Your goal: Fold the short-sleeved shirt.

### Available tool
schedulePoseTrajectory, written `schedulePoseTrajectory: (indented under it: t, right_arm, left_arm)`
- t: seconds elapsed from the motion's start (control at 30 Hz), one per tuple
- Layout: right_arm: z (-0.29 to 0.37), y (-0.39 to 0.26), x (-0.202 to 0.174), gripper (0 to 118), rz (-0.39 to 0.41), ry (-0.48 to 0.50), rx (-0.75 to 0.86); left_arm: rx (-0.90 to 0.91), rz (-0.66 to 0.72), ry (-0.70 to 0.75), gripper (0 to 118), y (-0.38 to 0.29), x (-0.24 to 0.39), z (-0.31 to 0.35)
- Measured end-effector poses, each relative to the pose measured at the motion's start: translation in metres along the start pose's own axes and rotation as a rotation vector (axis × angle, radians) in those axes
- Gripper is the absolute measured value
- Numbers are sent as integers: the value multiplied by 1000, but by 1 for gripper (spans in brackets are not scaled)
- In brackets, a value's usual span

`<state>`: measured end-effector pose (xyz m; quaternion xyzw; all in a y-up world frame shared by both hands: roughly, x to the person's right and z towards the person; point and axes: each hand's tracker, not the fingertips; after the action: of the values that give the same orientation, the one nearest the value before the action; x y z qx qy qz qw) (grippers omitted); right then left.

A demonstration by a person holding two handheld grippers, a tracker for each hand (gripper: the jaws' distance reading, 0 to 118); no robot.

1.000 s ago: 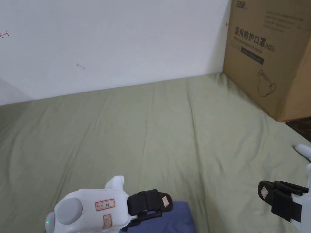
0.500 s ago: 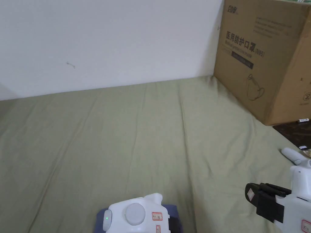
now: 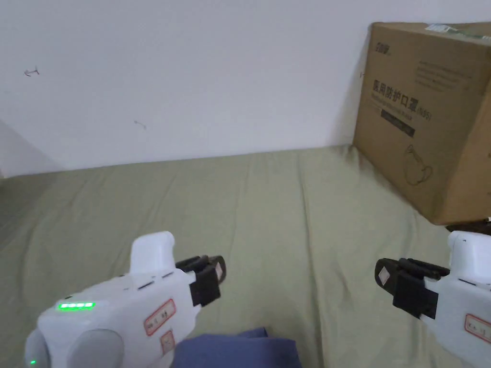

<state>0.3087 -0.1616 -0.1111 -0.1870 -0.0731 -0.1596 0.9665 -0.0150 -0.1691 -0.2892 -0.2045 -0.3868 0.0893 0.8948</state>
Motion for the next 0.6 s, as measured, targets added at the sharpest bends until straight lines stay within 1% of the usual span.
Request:
schedulePoseTrajectory:
  t: [0.07,0.17,0.2,0.27,0.3,0.33,0.37,0.47,0.5,0.6]
  right_arm:
    - [7,11,-12,0,66,-23,91]
    - [12,14,-27,0,142,-100,216]
    - [14,12,-30,0,158,-128,268]
    - [18,2,-37,0,215,-231,425]
    - [18,-1,-38,0,233,-261,464]
    - [18,-4,-38,0,239,-285,490]
    - [17,-6,-37,0,214,-302,491]
    - [10,-13,-26,0,132,-313,449]
    - [9,-14,-23,0,126,-321,431]
    - [13,-10,-18,0,128,-328,429]
  left_arm:
    - [159,-109,137,2,15,2,37]
    - [328,-185,302,2,16,0,71]
    - [361,-200,347,2,12,0,78]
    - [402,-216,435,2,3,-1,87]
    - [414,-232,473,2,-1,-1,91]
    - [422,-265,504,2,-7,-1,93]
    - [428,-277,531,2,-13,-1,94]
    - [425,-217,570,2,-31,-4,98]
    - [423,-199,583,2,-33,-5,100]
    - [405,-165,556,2,-30,-9,100]
